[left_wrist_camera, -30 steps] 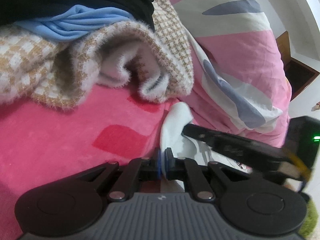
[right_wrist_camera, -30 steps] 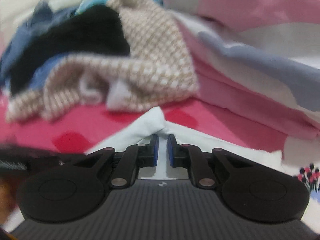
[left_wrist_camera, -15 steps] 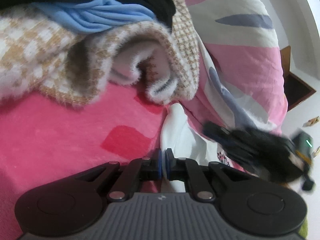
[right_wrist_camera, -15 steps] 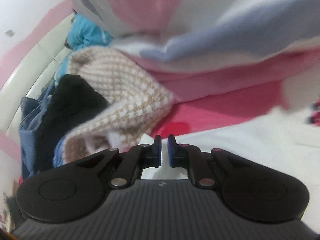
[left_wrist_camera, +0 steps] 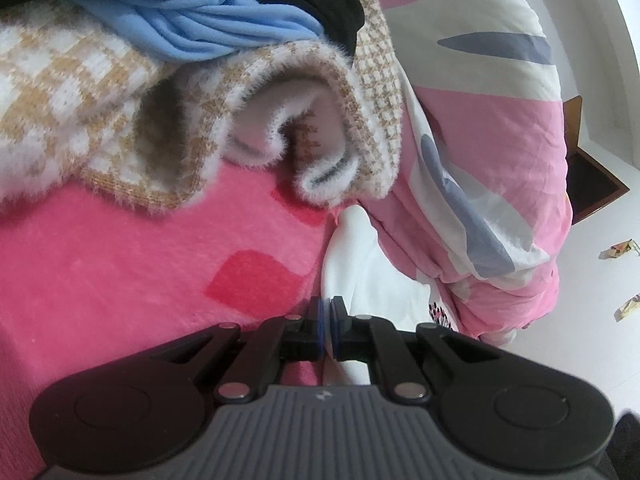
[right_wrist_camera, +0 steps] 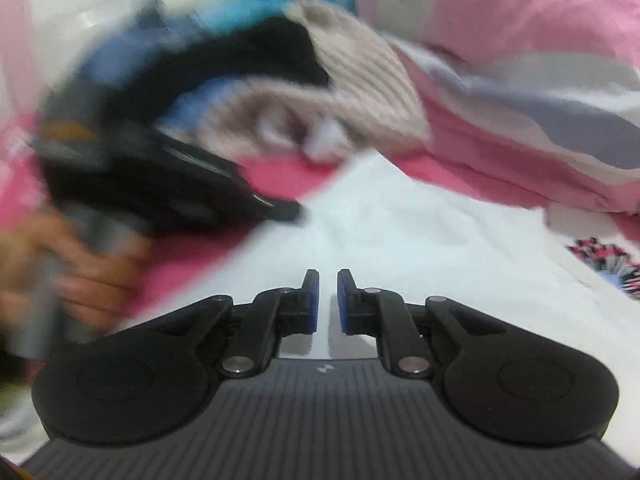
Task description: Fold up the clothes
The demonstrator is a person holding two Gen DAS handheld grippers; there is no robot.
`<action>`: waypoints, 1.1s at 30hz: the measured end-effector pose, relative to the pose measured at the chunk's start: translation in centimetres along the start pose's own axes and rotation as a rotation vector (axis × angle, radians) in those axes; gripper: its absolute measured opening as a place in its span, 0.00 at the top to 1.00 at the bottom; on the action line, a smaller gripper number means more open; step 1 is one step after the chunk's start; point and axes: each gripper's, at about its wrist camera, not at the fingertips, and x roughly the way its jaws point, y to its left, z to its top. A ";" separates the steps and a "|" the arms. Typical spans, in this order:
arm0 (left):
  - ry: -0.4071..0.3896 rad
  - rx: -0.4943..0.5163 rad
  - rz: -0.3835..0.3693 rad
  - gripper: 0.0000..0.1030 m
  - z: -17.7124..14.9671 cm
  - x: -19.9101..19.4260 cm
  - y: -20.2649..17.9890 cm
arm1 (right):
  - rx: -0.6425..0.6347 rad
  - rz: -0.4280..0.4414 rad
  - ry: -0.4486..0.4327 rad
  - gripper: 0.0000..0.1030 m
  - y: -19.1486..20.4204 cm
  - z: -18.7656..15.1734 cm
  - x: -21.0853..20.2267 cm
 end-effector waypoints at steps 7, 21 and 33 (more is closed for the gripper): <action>-0.010 0.112 -0.027 0.61 -0.5 -0.5 -1.4 | 0.118 -0.017 -0.080 0.89 0.0 -2.9 -5.2; -0.055 0.328 0.040 0.25 -2.2 -1.2 -4.4 | 0.200 -0.571 -0.164 0.87 -11.4 -8.6 -15.5; -0.088 0.553 0.011 0.15 -4.2 -3.8 -8.8 | 0.438 -0.588 -0.120 0.83 -18.8 -14.1 -12.4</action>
